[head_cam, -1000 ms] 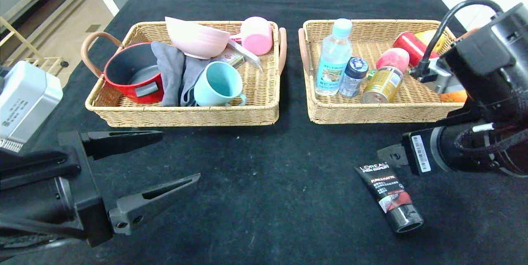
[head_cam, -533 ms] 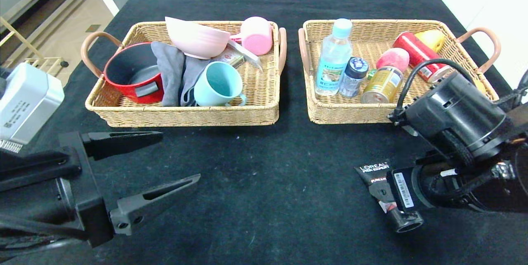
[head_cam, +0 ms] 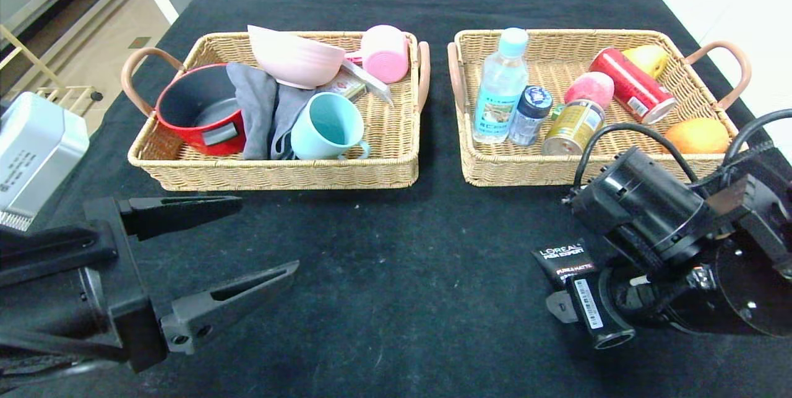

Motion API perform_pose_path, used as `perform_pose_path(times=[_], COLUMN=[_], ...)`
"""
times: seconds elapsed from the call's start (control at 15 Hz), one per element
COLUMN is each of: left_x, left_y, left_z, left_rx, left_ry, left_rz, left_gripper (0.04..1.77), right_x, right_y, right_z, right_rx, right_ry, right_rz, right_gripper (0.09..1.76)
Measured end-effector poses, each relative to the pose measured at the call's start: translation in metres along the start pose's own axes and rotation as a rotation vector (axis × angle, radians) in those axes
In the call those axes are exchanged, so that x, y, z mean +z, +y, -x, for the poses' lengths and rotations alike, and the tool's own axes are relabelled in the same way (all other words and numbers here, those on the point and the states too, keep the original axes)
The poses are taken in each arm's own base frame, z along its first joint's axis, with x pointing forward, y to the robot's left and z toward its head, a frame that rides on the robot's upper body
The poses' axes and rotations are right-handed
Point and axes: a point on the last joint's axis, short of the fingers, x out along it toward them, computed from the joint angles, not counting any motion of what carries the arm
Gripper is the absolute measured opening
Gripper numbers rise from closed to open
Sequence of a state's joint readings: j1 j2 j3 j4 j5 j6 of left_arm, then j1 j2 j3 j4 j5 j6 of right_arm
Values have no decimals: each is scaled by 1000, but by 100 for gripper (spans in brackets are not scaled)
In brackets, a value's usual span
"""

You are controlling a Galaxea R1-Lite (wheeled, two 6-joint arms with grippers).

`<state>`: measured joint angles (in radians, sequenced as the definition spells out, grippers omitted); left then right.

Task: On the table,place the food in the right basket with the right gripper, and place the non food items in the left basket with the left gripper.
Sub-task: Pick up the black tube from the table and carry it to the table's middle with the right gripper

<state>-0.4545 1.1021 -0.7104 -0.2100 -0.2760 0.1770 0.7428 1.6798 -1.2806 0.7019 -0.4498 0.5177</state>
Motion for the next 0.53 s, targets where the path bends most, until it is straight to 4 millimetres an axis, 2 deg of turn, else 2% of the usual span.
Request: perform_pose_path(times=[0.33, 0.53], left_x=[0, 0], left_y=[0, -1], left_z=[1, 1], left_rx=[-2, -3], left_ry=[2, 1], left_rz=[0, 0], left_gripper=[172, 172], right_x=[-1, -2], right_y=[3, 4], right_z=[-7, -10], right_rx=[-11, -15], right_ry=[18, 27], right_rz=[3, 5], right_gripper=[170, 123])
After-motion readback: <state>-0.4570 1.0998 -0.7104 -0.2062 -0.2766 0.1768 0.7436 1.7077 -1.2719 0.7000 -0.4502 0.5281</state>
